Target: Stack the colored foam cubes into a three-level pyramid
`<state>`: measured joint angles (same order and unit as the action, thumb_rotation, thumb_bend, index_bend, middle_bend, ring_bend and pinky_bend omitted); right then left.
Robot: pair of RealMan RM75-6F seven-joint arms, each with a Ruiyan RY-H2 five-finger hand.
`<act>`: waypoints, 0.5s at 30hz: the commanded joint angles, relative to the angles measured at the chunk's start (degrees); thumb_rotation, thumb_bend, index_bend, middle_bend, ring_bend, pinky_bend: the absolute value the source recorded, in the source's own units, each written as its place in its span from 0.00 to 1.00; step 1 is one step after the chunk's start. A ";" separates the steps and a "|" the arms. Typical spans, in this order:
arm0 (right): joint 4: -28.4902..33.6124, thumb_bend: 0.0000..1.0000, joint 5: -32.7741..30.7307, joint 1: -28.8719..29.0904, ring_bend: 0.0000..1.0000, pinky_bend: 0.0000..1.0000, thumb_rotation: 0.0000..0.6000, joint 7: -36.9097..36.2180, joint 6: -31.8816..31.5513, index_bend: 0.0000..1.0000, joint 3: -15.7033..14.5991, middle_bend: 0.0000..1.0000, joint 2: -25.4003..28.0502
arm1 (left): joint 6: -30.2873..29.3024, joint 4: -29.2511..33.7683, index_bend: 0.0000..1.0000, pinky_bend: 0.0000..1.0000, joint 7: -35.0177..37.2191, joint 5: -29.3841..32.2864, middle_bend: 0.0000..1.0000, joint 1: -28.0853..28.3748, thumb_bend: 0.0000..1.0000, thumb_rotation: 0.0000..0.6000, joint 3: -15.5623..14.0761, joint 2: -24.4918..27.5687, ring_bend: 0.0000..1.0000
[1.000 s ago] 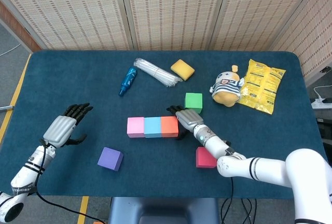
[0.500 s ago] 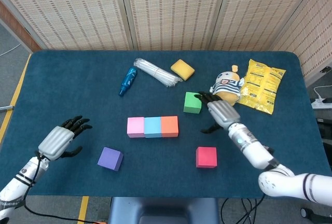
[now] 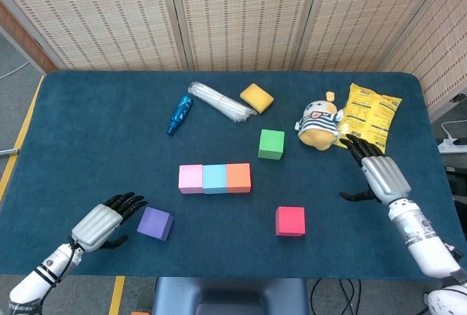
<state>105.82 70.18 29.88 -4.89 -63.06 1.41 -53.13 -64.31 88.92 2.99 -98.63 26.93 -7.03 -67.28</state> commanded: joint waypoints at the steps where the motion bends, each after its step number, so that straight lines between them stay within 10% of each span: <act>1: -0.62 0.24 1.38 -1.21 0.09 0.21 1.00 -0.80 -0.07 0.00 -0.40 0.10 0.22 | 1.45 -0.34 0.02 0.14 -1.01 1.26 0.02 0.79 0.36 1.00 0.95 -1.25 0.00; 15: -2.33 0.24 3.26 -4.01 0.09 0.21 1.00 -3.73 0.22 0.00 0.79 0.10 0.08 | 6.54 -1.96 0.14 0.20 0.89 3.29 0.16 3.94 0.35 1.00 1.89 -6.25 0.12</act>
<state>103.53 73.39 25.92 -8.56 -62.88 2.14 -53.02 -58.10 87.26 3.47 -95.78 30.67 -5.36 -73.07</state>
